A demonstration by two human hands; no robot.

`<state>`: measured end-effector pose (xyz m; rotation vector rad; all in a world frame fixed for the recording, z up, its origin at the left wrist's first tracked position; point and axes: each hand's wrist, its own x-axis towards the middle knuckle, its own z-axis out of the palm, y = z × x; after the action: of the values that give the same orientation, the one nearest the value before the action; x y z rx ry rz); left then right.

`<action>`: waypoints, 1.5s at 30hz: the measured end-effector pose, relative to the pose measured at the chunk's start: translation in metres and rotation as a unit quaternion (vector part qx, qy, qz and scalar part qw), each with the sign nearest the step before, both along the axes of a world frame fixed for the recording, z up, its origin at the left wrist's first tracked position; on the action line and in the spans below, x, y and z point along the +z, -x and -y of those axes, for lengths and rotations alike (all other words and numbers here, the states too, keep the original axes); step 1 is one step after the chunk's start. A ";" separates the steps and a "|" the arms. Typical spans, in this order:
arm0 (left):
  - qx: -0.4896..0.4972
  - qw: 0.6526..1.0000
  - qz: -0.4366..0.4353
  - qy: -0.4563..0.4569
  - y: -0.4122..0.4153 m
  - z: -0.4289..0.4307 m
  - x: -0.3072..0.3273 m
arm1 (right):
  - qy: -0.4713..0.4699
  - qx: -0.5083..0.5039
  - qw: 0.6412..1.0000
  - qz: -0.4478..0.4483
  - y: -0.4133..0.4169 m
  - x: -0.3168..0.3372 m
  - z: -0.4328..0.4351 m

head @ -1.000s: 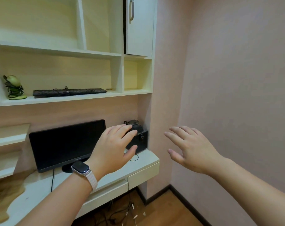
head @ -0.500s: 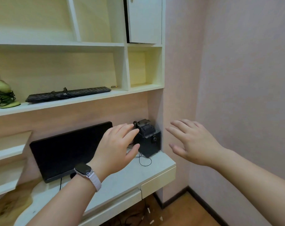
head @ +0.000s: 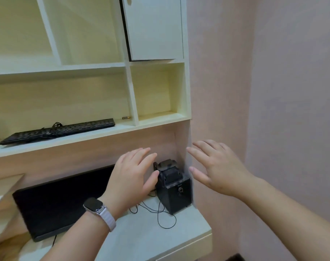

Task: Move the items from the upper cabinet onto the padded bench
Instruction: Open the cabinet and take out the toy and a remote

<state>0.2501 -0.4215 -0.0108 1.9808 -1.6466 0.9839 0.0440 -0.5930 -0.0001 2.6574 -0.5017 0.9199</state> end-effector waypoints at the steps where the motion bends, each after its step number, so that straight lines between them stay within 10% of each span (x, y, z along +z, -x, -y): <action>1: 0.006 1.000 0.005 -0.003 -0.001 0.006 0.004 | -0.002 0.003 1.000 0.000 -0.002 0.000 0.009; 31: 0.000 0.980 0.099 0.173 -0.192 0.162 0.183 | 0.204 0.039 0.975 0.080 -0.200 0.195 0.129; 45: 0.009 0.925 0.203 0.321 -0.252 0.211 0.220 | 0.399 0.081 0.910 0.083 -0.278 0.298 0.138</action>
<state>0.5025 -0.6327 0.2092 1.4060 -1.2387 1.7611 0.3219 -0.7313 0.2980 1.8948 0.0785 1.1020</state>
